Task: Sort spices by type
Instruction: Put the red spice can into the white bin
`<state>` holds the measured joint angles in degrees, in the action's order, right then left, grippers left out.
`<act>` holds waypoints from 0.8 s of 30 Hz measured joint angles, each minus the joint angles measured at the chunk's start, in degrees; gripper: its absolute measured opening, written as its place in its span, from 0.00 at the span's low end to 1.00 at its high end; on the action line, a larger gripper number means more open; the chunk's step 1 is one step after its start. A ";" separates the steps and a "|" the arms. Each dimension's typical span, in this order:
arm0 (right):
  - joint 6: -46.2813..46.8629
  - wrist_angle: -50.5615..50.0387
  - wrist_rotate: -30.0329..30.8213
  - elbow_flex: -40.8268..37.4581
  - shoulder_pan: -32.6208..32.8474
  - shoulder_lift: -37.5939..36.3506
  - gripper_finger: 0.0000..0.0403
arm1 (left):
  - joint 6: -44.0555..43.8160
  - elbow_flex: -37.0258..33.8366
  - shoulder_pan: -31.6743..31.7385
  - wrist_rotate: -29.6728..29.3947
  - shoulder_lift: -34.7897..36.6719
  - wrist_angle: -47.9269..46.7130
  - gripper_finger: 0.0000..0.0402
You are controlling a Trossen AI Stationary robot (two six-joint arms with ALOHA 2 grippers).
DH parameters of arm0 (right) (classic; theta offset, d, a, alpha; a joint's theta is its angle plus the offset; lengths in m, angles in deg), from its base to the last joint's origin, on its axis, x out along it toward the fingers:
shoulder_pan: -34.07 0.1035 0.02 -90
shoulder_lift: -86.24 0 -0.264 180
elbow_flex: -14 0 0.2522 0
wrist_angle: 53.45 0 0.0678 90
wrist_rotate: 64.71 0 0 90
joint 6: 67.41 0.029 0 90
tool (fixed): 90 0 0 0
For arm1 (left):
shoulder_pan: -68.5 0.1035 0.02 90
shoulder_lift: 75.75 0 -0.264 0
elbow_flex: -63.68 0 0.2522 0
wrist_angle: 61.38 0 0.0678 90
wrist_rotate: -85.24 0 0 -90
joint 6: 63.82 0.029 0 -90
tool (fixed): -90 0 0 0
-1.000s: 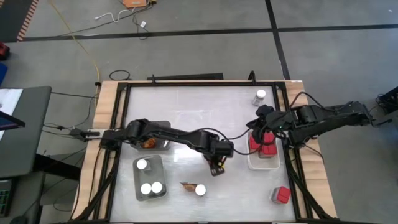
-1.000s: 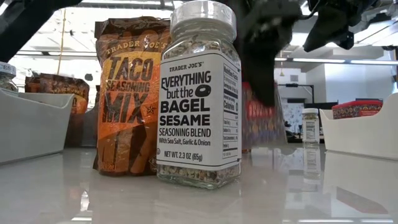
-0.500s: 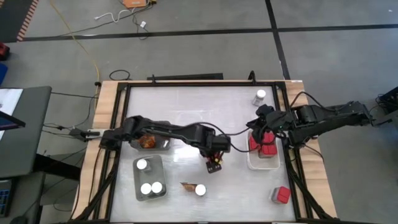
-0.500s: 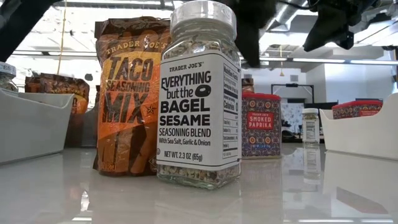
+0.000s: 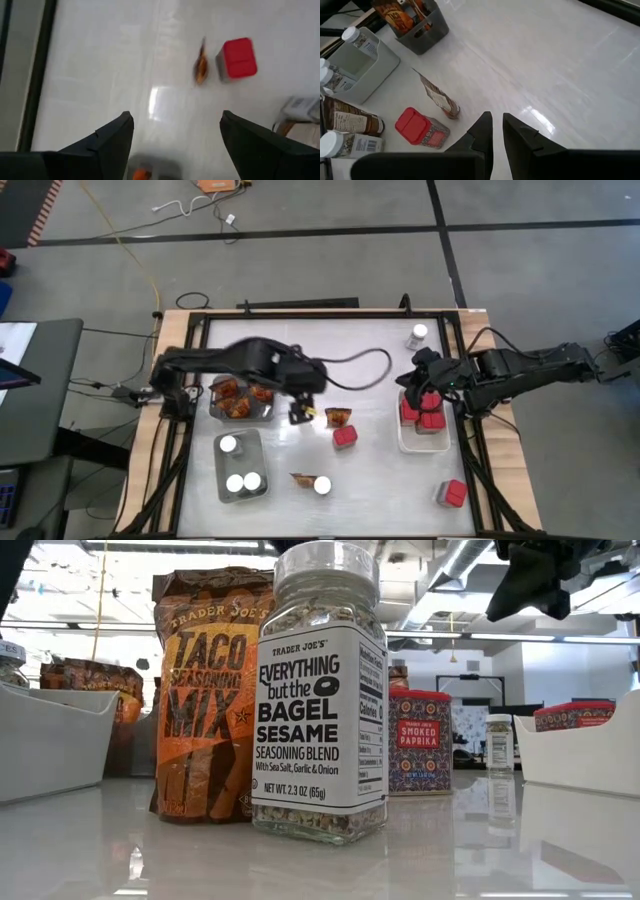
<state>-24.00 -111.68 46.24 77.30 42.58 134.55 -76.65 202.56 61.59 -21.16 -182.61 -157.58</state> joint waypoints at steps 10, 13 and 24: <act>0.40 2.93 0.04 0.00 -0.04 -0.01 0.38 | 2.34 -11.34 0.93 0.46 12.98 3.57 0.71; -0.31 3.31 0.04 0.00 -0.04 -0.02 0.52 | 2.36 -21.03 1.01 1.41 19.19 9.42 0.71; -0.46 3.81 0.04 0.00 -0.04 0.62 0.78 | -1.24 -60.82 1.17 3.85 45.90 40.01 0.71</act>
<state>-24.46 -107.87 46.28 77.30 42.54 135.18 -77.89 141.73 62.76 -17.30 -136.71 -117.57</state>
